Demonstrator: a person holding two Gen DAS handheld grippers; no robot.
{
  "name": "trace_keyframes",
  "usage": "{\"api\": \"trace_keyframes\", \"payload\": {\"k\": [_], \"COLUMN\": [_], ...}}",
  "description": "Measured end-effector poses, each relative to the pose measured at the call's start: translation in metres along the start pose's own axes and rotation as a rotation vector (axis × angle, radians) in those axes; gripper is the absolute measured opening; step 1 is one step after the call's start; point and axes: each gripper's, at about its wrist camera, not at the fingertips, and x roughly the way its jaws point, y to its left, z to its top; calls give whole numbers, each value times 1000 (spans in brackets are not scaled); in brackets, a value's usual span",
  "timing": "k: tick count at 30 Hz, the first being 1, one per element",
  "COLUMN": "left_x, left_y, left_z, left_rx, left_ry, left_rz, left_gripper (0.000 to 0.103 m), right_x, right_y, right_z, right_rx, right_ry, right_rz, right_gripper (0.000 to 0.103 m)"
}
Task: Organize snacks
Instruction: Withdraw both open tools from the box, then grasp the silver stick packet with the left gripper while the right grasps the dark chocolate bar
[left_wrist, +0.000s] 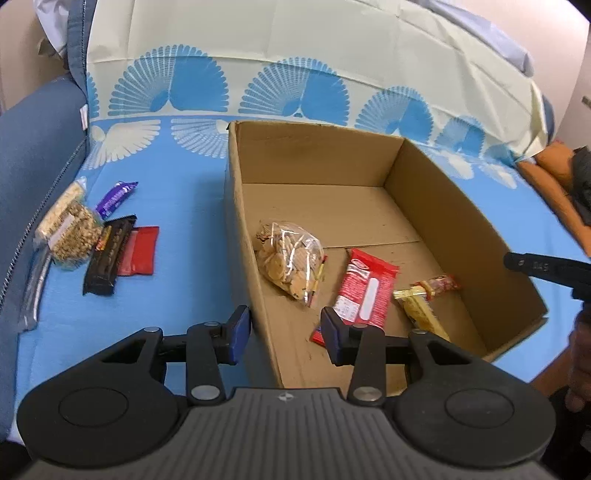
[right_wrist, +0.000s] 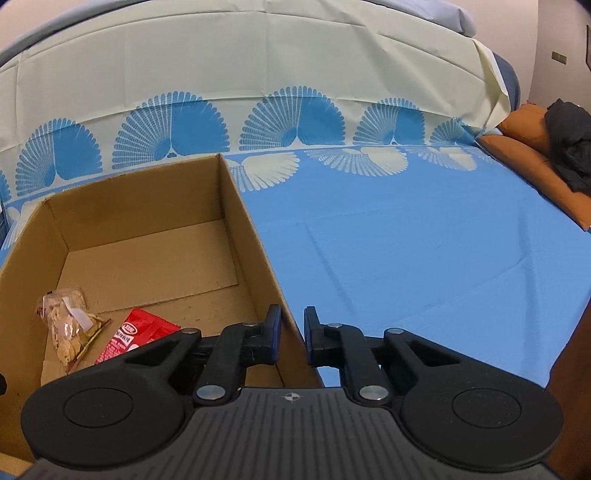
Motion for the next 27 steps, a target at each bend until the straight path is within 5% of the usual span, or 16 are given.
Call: {"api": "trace_keyframes", "payload": {"k": [4,8,12,14,19,23,27], "left_x": [-29,-63,-73,-73,-61,-33,-4], "left_y": [12,34,75,97,138,158,166], "left_z": [-7,-21,-36,-40,-42,-41,-39], "left_rx": [20,90,83,81,67,45,37], "left_ry": [-104,-241,-258,-260,-287,-285,-247], "left_rz": [-60,-59,-43,-22,100,268,428], "left_gripper": [47,47,47,39,24,25,25], "right_x": [-11,-41,-63,-67,-77,-90,-100], "right_y": [-3,-4,11,21,45,63,80], "right_z": [-3,-6,-14,-16,-18,-24,-31], "right_rx": [16,21,-54,-92,-129,-161,-209], "right_ry": [-25,-158,-255,-273,-297,-337,-356], "right_rz": [4,91,155,173,220,288,380], "right_gripper": [15,45,47,46,46,33,32]}}
